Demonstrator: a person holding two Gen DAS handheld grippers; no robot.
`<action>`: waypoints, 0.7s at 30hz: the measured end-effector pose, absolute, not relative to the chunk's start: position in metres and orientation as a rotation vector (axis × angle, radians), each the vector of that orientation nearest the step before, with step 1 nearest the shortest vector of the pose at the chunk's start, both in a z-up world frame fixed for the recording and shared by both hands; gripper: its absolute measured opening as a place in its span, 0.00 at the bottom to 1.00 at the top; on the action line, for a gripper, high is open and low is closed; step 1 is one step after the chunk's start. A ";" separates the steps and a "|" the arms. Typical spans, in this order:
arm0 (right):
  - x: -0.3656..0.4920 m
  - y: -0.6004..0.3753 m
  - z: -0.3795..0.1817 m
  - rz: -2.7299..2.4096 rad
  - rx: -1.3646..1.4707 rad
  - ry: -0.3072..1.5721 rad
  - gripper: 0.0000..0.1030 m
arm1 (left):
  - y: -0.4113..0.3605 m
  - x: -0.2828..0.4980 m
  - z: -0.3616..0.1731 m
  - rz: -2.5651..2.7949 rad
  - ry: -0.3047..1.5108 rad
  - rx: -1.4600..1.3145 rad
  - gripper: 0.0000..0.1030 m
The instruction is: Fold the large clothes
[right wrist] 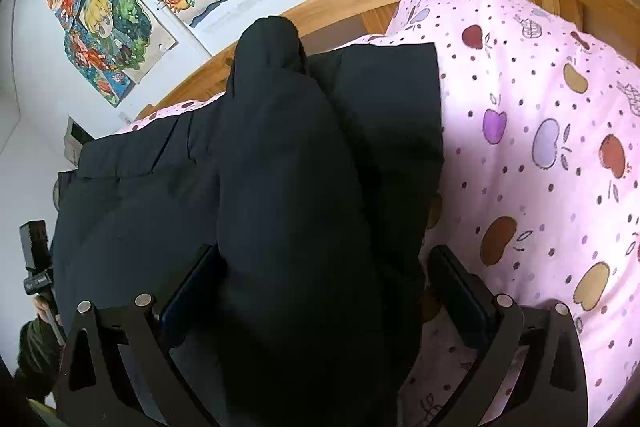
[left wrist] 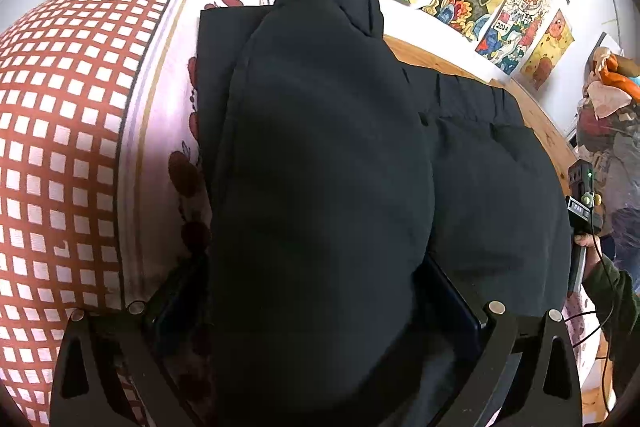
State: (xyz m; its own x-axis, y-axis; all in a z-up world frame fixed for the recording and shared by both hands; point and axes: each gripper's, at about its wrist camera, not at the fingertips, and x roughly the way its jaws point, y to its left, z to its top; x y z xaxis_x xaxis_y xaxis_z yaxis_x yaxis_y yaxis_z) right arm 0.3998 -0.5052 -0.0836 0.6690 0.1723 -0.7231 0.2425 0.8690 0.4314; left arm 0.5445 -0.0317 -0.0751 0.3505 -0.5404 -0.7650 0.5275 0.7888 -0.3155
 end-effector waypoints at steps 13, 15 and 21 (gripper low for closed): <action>0.397 -0.480 -0.077 -0.028 0.503 0.859 0.82 | -0.032 0.549 -0.076 -0.746 1.052 -0.112 0.88; 0.394 -0.479 -0.075 -0.032 0.499 0.851 0.75 | -0.030 0.548 -0.075 -0.736 1.052 -0.118 0.82; 0.387 -0.471 -0.067 -0.030 0.462 0.834 0.49 | -0.027 0.545 -0.070 -0.707 1.043 -0.119 0.61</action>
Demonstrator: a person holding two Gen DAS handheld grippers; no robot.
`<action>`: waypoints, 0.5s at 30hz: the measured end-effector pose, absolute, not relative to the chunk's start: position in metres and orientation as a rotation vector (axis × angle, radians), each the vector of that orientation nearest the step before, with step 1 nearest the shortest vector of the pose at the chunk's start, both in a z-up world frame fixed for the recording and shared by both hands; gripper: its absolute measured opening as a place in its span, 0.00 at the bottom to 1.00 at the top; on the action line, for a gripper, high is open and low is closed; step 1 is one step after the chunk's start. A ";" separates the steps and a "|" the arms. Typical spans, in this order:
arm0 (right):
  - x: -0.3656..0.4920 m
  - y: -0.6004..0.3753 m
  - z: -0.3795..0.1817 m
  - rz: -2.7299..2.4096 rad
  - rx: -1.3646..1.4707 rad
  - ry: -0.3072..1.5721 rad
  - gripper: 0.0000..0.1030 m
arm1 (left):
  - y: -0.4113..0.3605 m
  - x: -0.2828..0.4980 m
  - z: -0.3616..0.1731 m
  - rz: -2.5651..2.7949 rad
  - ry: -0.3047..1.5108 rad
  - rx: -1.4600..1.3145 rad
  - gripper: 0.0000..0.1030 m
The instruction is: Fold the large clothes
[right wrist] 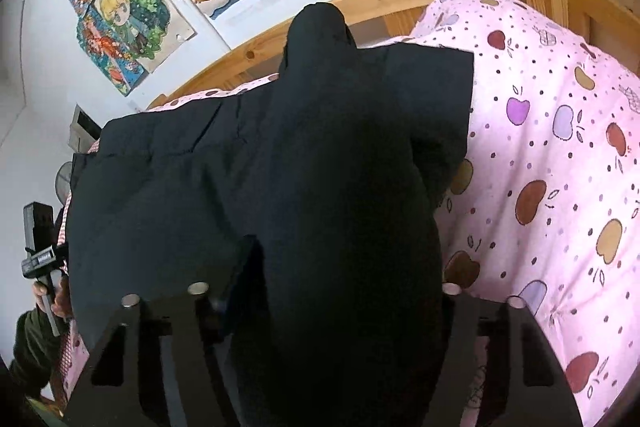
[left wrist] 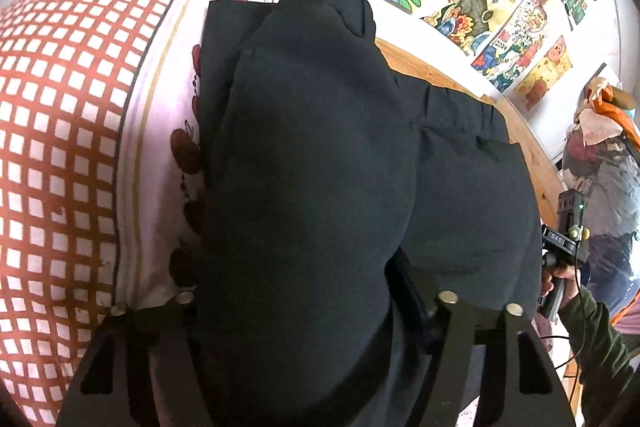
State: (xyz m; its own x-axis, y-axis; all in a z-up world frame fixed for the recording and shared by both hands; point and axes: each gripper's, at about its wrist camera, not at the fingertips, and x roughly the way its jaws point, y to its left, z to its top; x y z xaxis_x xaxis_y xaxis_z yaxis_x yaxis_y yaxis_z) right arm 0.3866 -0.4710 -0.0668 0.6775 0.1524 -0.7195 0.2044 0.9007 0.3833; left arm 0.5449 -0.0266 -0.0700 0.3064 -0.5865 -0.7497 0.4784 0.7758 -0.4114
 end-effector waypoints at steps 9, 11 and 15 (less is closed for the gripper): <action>0.373 -0.450 -0.028 -0.081 0.316 0.804 0.20 | -0.027 0.519 -0.040 -0.668 0.972 -0.066 0.31; 0.373 -0.446 -0.019 -0.097 0.288 0.813 0.18 | -0.030 0.512 -0.034 -0.656 0.951 -0.038 0.28; 0.363 -0.439 0.003 -0.111 0.257 0.787 0.16 | -0.030 0.503 -0.022 -0.655 0.926 -0.045 0.24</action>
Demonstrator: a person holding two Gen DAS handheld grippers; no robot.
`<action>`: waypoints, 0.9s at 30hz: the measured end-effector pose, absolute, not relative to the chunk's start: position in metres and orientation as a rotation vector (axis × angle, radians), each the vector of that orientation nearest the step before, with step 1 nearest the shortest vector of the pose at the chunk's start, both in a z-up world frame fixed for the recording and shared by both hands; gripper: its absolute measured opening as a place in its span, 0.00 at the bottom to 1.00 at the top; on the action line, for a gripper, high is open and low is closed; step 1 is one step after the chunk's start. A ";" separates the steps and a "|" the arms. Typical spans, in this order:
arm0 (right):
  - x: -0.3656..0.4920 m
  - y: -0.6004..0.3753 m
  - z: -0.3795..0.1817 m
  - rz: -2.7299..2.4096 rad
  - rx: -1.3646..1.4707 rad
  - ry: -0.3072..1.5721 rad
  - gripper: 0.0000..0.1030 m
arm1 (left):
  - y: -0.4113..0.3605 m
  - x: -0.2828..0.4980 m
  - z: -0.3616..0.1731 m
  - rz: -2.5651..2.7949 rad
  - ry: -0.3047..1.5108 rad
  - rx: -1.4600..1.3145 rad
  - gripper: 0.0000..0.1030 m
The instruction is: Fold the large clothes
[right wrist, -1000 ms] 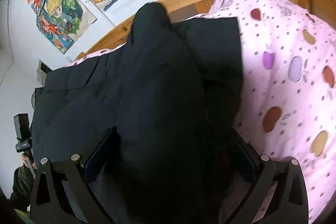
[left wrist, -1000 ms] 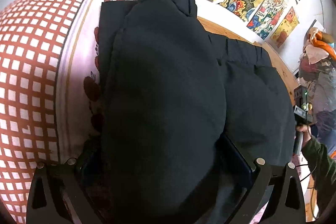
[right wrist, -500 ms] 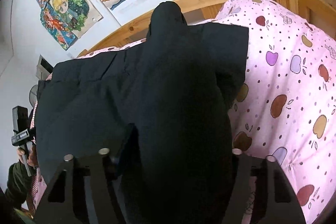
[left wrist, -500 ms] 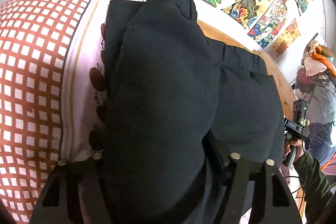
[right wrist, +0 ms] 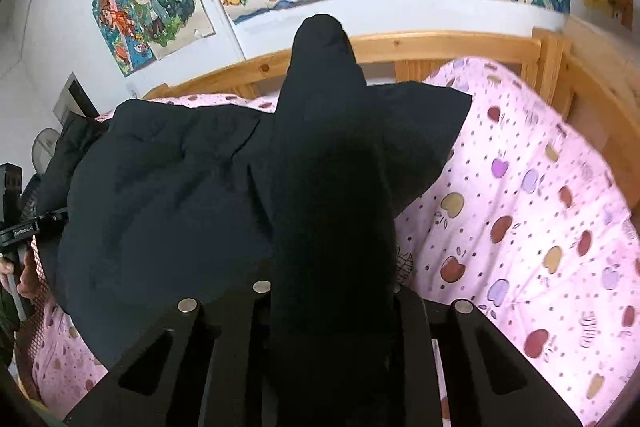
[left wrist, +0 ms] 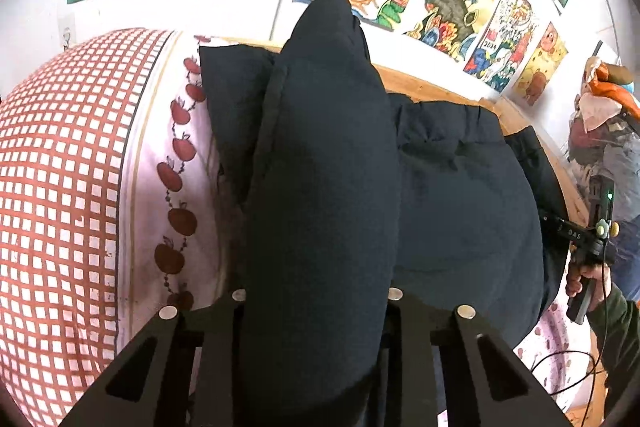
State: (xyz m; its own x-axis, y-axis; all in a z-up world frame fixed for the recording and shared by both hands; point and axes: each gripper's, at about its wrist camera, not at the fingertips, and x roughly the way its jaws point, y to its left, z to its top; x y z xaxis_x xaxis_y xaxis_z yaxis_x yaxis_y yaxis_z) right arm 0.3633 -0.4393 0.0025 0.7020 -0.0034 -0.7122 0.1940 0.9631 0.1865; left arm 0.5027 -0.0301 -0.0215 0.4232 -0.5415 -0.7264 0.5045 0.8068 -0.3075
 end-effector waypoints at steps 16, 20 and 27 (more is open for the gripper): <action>0.294 -0.439 0.075 -0.155 0.144 0.692 0.14 | -0.047 0.436 0.015 -0.764 0.931 -0.038 0.21; 0.288 -0.442 0.064 -0.155 0.169 0.714 0.14 | -0.048 0.425 0.013 -0.753 0.952 -0.019 0.21; 0.291 -0.447 0.036 -0.184 0.213 0.746 0.15 | -0.051 0.429 -0.009 -0.693 1.012 0.009 0.23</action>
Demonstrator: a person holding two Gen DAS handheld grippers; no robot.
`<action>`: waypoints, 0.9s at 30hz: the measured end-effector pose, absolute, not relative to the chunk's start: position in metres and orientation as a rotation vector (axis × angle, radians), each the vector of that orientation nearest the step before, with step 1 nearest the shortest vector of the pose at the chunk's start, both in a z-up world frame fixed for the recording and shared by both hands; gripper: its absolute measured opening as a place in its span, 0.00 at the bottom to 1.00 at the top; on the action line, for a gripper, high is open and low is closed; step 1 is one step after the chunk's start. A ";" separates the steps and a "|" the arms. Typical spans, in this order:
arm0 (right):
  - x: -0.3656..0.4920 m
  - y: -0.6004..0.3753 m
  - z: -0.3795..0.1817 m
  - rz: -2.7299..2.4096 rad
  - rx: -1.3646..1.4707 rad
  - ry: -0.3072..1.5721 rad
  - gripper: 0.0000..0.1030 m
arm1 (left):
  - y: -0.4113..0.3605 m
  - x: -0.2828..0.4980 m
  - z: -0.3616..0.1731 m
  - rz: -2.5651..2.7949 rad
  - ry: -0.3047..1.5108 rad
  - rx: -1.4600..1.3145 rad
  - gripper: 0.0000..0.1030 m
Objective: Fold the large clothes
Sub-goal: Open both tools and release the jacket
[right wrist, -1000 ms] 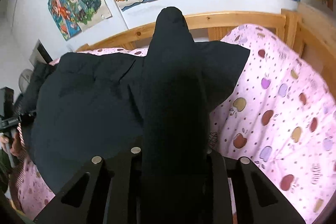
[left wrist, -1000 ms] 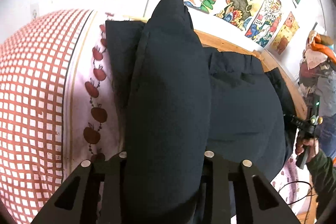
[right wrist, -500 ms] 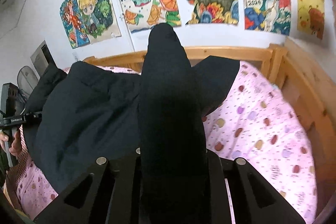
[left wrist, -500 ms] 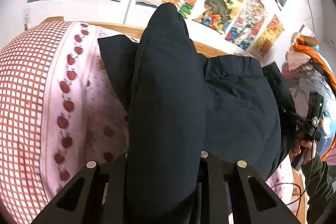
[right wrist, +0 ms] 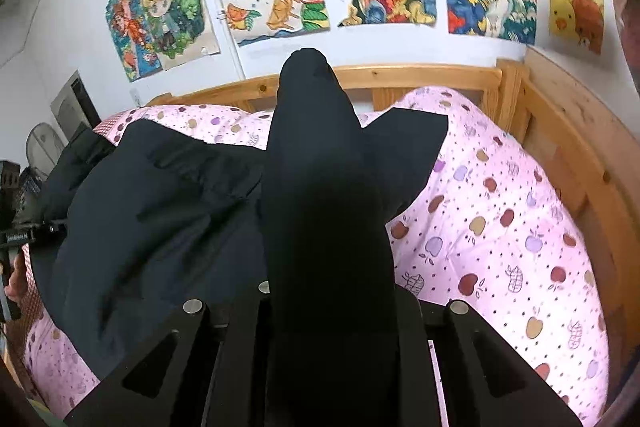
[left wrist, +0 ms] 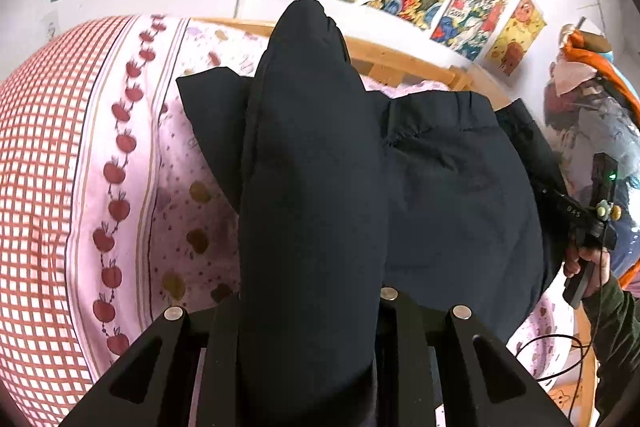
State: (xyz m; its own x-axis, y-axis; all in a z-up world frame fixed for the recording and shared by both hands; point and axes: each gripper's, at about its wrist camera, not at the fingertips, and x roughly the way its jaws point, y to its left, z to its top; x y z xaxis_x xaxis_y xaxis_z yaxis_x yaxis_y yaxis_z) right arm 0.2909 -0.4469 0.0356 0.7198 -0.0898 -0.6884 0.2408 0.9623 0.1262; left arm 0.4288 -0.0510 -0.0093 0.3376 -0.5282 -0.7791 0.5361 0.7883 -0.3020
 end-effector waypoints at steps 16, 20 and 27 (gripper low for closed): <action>0.289 -0.441 0.023 -0.328 0.191 0.794 0.69 | -0.033 0.426 -0.028 -0.519 1.089 -0.010 0.67; 0.280 -0.436 0.025 -0.363 0.162 0.752 0.84 | -0.021 0.414 -0.022 -0.493 1.052 -0.032 0.79; 0.262 -0.430 0.041 -0.365 0.147 0.662 0.92 | -0.012 0.393 -0.005 -0.450 0.961 -0.069 0.98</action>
State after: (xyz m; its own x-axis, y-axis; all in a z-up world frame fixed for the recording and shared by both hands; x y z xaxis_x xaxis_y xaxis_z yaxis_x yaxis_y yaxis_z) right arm 0.2616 -0.4300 0.0406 0.7282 -0.2840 -0.6238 0.3767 0.9262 0.0181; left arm 0.3932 -0.0118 -0.0049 0.4878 -0.4000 -0.7759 0.3399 0.9057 -0.2532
